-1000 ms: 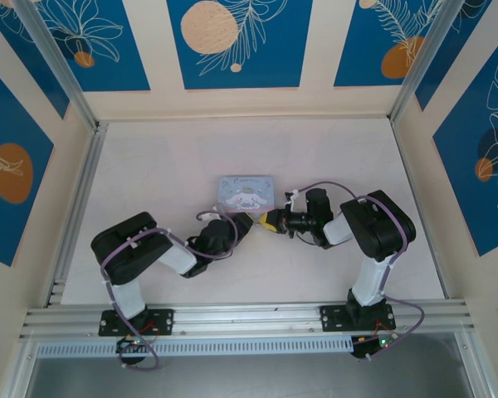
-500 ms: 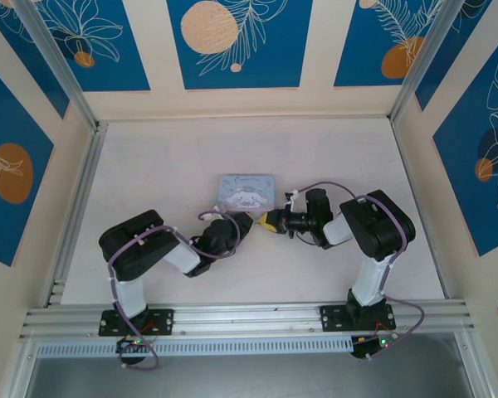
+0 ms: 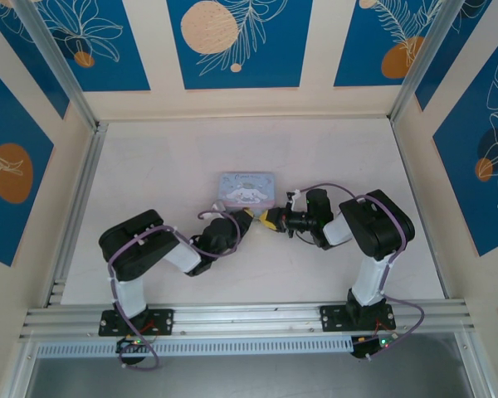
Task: Unlock the padlock with the key
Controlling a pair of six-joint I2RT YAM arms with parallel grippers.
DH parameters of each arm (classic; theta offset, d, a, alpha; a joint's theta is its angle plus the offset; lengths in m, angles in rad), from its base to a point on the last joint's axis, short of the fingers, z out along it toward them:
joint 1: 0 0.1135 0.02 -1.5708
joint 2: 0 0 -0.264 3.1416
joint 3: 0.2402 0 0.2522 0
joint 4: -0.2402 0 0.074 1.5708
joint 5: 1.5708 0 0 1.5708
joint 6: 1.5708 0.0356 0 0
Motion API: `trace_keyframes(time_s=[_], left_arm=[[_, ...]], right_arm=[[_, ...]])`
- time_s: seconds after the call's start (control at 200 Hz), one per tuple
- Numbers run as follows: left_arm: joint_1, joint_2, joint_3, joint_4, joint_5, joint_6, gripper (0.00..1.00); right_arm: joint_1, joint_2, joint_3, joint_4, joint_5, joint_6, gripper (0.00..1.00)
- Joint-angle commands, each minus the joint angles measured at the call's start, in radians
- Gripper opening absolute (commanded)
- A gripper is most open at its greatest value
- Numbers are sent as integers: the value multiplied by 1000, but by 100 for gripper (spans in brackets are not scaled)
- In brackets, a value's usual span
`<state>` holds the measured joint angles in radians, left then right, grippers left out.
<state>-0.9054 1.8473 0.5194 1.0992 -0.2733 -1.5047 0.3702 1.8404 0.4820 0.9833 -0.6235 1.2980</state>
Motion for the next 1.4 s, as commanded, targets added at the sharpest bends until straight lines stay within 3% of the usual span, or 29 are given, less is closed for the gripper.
trace_keyframes(time_s=[0.0,0.415,0.885,1.22,1.395], left_arm=[[-15,-31,28,11,8,-11,0],[-18,-54,61,-8,9,-35,0],[-18,-56,55,42,18,-73,0],[-22,-54,77,70,14,-92,0],[-26,-54,88,64,19,-90,0]], right_arm=[[16,-44,3,84,2,81,0],[61,-159,42,1,70,160,0],[3,-76,61,0,24,88,0],[47,24,5,285,63,295,0],[56,22,16,275,66,300,0]])
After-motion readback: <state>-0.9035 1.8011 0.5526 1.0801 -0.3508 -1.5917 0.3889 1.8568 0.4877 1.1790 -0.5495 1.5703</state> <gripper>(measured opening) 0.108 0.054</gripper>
